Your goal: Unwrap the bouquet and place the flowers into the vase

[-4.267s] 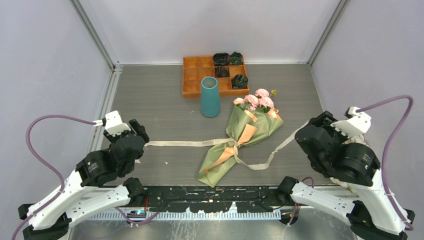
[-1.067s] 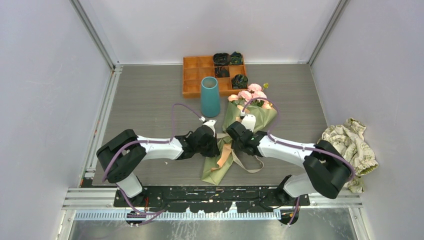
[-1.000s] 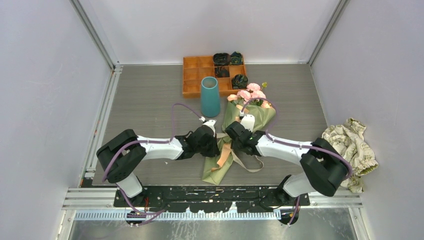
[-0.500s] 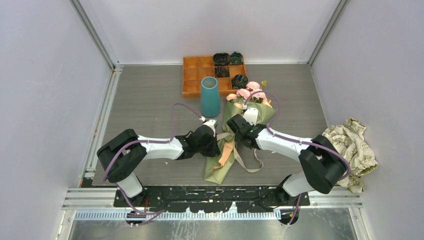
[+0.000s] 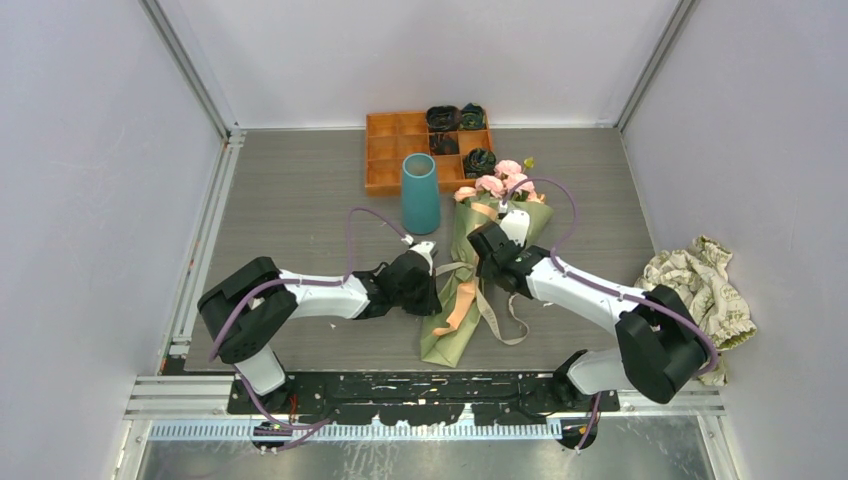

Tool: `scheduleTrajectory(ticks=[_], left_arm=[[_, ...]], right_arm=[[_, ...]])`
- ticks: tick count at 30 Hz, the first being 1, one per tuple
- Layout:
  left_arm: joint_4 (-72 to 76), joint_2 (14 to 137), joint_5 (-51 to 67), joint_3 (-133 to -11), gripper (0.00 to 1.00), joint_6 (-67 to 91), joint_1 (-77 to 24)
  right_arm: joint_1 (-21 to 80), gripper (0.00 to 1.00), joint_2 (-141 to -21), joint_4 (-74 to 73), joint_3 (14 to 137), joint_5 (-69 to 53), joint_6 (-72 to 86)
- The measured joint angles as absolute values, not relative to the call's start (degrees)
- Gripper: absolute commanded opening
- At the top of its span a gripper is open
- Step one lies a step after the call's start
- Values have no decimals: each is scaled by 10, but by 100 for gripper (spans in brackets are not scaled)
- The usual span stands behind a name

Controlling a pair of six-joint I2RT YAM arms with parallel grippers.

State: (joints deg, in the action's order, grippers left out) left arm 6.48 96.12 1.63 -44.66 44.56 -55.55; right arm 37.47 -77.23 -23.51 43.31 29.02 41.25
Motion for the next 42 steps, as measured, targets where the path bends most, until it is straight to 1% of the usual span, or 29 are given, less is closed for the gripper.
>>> scheduleTrajectory(ticks=[7,14,18,20,22,25,26,32,42], left_arm=[[61,963,20,-450,0,446,-555],[53,965,20,-457,0,444,-555],[53,973,22,-465,0,443,-555],[53,976,22,-469,0,443,-555],[53,977,22,-469,0,443,-555],[53,977,22,-470,0,443,-555],[53,977,22,-470,0,443,-555],[52,986,24,-479,0,443,-555],[55,1006,40,-504,0,443,-555]], right_arm=[[374,48,-809,-211,435,273,408],[373,44,-838,-172,434,239,412],[373,34,-851,-157,434,232,414],[373,27,-855,-154,437,231,414],[374,19,-863,-155,445,229,411],[375,2,-874,-157,457,229,408],[375,1,-875,-157,459,229,408],[375,1,-867,-187,469,240,406],[377,1,-759,-296,502,293,384]])
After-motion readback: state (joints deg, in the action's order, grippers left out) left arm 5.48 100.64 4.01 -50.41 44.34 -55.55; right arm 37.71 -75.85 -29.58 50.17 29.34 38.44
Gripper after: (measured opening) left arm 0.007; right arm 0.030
